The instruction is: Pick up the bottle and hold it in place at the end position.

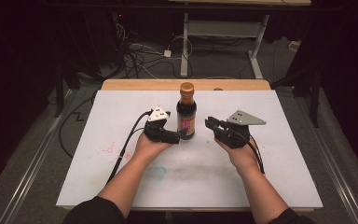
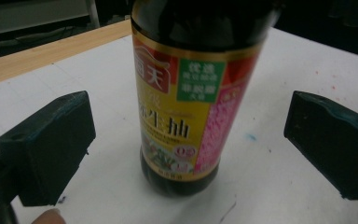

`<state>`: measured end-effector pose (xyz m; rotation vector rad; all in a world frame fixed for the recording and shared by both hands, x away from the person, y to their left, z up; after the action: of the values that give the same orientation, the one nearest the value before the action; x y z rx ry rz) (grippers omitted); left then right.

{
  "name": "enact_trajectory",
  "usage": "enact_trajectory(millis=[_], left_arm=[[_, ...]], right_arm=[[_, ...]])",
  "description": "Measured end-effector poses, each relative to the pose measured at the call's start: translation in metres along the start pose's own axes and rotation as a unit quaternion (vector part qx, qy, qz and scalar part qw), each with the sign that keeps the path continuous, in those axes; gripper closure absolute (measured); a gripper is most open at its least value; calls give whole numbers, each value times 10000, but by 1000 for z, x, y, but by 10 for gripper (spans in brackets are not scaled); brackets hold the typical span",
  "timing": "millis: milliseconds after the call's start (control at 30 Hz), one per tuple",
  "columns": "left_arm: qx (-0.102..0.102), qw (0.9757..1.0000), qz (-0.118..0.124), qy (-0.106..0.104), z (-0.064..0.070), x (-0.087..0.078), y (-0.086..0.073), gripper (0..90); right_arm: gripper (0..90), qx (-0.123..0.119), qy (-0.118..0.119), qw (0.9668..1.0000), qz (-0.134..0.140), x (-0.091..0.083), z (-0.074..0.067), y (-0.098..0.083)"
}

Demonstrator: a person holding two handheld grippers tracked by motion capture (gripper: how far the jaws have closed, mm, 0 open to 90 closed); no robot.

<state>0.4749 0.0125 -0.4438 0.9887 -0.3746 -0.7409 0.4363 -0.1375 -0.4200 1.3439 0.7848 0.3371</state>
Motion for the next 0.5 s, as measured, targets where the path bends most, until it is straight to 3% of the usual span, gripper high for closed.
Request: enact_trajectory(millis=[200,300,500], left_arm=[[-10,10000,-35,-57,4,17,-1,50],[-72,9999,-86,-85,6,23,-2,53],[8,9999,-160,-61,7,30,-8,102]], right_arm=[[900,-107,18,9999,48,-4,-1,7],[900,-128,82,9998,102,-6,-2,14],[900,-192,115,9995,210,-4,-5,34]])
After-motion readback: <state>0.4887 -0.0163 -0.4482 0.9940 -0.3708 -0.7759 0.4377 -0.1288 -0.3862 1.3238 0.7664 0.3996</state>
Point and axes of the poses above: each handheld gripper's, and its own axes: x roughly forward along the jaws, y roughly out of its top, z roughly to its right, the point moved 6 cm from there along x, roughly forward along the jaws, and after that the axes turned 1 degree about -y, right-handed, at the moved point
